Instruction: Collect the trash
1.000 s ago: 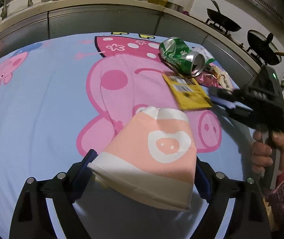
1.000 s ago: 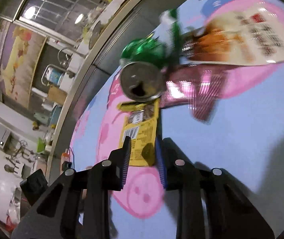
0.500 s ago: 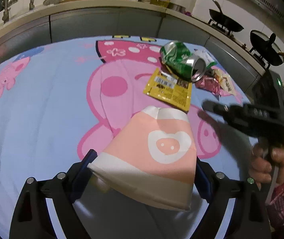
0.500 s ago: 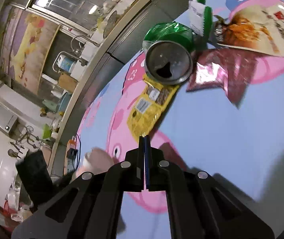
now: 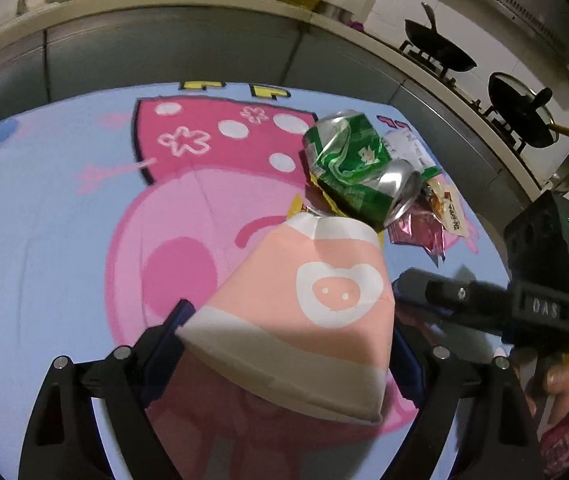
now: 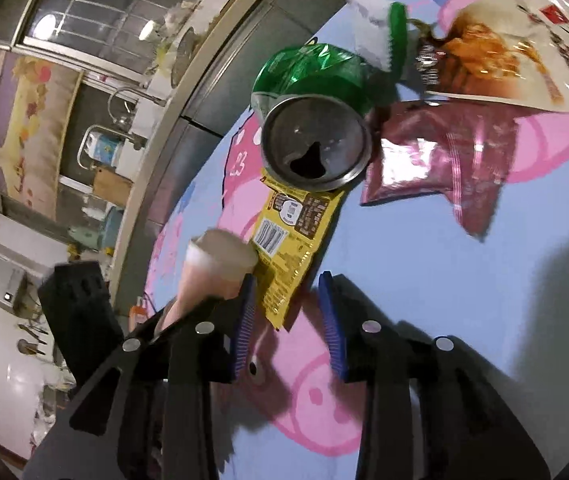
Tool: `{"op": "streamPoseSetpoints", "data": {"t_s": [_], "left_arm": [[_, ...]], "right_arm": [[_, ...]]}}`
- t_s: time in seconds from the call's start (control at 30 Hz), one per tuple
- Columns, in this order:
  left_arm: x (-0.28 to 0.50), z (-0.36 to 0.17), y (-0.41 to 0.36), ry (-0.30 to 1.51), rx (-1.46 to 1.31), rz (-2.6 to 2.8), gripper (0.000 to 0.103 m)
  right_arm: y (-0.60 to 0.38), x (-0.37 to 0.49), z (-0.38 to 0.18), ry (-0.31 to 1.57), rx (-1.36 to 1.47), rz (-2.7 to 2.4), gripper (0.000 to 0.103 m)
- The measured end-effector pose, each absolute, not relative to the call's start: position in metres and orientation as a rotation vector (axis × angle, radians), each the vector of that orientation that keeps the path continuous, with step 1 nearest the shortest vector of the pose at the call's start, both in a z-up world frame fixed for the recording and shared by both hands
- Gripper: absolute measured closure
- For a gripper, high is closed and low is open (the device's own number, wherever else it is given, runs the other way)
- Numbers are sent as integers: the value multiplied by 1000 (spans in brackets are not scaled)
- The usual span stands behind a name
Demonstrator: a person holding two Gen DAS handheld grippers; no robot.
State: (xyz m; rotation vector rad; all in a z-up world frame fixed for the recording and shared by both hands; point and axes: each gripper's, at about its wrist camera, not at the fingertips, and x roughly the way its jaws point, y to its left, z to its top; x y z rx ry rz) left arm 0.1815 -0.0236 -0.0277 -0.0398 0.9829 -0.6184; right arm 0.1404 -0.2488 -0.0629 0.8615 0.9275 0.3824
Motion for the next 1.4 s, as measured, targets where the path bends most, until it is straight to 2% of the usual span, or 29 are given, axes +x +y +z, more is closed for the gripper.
{"op": "streamPoseSetpoints", "data": {"t_s": [0.2, 0.27, 0.3, 0.53, 0.6, 0.67, 0.7, 0.73, 0.83, 0.9, 1.0, 1.1, 1.3, 1.4], "left_arm": [[180, -23, -22, 984, -38, -675, 15], [180, -23, -19, 984, -41, -686, 15], [179, -23, -18, 985, -42, -688, 15], [166, -25, -14, 991, -44, -678, 15], [166, -24, -10, 991, -63, -664, 15], [169, -19, -5, 980, -88, -653, 15], [171, -14, -2, 969, -100, -645, 15], [172, -11, -1, 963, -108, -639, 15], [176, -2, 1, 952, -131, -634, 15], [176, 0, -1, 949, -130, -635, 15], [176, -4, -3, 956, -139, -645, 15], [175, -8, -1, 967, -158, -651, 15], [177, -13, 0, 977, -179, -658, 15], [178, -14, 0, 974, -181, -661, 15]], "right_arm": [[-236, 159, -65, 894, 878, 388, 75], [-229, 165, -69, 901, 890, 398, 96], [-227, 166, -73, 909, 902, 398, 103], [-226, 141, -65, 869, 846, 415, 103], [-233, 134, -59, 855, 803, 400, 100], [-241, 133, -51, 825, 768, 364, 90], [-244, 134, -47, 813, 754, 348, 65], [-249, 134, -37, 779, 724, 317, 43], [-253, 142, -7, 683, 555, 266, 39], [-251, 156, 7, 664, 427, 237, 31], [-262, 189, 8, 718, 432, 195, 33], [-284, 214, 1, 806, 570, 172, 47], [-308, 248, -34, 966, 746, 173, 52], [-308, 251, -53, 995, 861, 228, 62]]}}
